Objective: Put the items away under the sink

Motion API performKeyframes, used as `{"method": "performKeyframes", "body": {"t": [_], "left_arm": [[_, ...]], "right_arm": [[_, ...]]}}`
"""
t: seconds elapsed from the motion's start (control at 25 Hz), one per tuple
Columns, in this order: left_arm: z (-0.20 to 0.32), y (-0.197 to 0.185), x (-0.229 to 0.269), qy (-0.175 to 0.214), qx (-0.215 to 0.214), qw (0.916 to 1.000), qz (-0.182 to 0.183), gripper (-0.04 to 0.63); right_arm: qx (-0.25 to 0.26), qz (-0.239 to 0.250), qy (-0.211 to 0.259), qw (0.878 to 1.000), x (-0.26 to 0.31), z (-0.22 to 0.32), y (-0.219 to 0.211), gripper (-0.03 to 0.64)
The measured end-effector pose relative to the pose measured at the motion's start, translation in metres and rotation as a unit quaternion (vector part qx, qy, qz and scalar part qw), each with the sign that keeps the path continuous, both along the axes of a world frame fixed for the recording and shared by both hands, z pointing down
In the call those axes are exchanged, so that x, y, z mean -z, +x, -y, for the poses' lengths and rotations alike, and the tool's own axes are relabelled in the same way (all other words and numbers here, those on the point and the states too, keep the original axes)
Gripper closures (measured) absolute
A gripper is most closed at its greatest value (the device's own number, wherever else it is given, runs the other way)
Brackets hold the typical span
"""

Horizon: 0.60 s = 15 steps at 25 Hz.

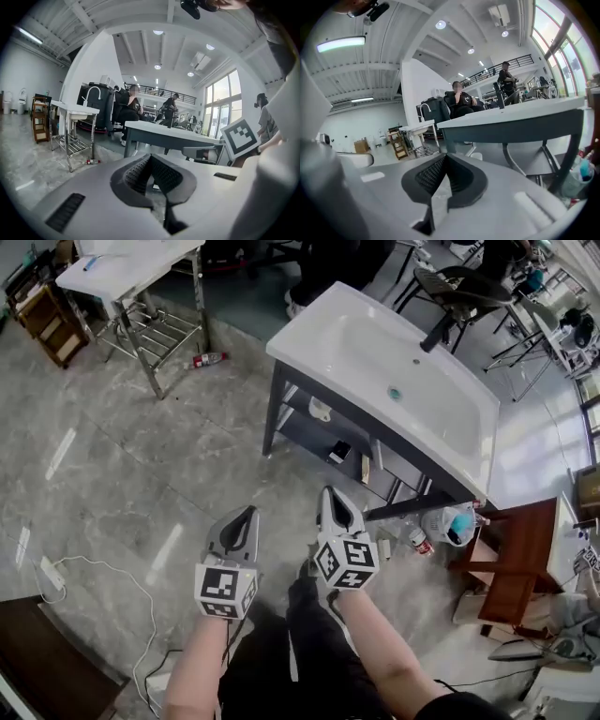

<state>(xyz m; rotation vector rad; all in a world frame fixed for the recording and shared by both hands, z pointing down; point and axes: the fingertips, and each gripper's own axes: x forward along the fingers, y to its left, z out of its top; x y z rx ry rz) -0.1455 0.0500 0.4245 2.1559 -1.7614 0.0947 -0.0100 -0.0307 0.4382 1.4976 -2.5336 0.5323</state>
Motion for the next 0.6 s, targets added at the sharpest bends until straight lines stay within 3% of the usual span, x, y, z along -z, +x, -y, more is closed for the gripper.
{"method": "performKeyframes", "body": {"t": [0.12,0.28,0.48,0.6], "left_arm": [[-0.017,0.010,0.034,0.007,-0.002,1.0000,0.006,0.586],[-0.032,0.028,0.079,0.022,-0.010,0.9992,0.033,0.586],[-0.067,0.058,0.124,0.041,0.027,0.9987,0.017,0.586],[-0.088,0.083,0.143,0.054,0.028,0.9980,0.018,0.586]], "right_arm": [[0.001,-0.023,-0.007,1.000,0.043,-0.026,0.018,0.614],[-0.001,-0.013,0.004,1.000,0.100,-0.046,0.045,0.614],[0.016,0.003,0.017,1.000,0.145,-0.078,0.074,0.615],[0.040,0.005,0.025,0.999,0.161,-0.107,0.092,0.615]]}}
